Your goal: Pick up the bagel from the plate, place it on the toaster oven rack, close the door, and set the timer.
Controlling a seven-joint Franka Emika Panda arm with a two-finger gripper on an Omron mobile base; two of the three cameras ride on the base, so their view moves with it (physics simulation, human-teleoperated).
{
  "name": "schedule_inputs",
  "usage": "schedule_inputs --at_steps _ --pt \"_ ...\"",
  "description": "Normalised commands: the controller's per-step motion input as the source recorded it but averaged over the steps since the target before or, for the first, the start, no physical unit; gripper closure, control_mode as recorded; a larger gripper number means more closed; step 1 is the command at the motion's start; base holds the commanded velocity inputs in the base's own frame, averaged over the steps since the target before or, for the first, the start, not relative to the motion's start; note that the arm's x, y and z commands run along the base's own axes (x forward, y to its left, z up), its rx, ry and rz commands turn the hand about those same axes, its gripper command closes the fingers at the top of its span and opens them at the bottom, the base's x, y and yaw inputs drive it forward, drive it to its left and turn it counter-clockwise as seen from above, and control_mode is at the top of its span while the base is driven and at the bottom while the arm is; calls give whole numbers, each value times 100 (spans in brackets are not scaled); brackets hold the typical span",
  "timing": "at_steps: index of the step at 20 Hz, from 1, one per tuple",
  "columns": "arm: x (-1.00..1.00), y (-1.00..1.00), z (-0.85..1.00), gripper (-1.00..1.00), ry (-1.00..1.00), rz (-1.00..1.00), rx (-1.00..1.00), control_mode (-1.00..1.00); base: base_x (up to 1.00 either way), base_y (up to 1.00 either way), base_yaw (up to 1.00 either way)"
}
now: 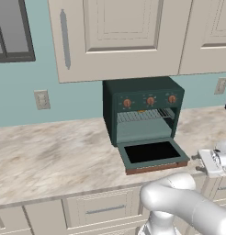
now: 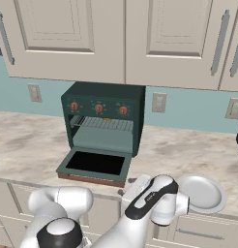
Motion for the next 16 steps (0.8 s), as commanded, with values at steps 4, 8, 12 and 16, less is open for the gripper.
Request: schedule_inputs --at_steps 4,8,12,16 --pt "6 18 -22 -100 0 0 0 -100 0 0 0" --pt "14 8 -38 -100 0 0 0 -100 0 0 0" --pt "15 9 -43 -100 6 0 0 -100 0 0 0" --pt "12 0 -43 -100 10 0 0 -100 0 0 0"
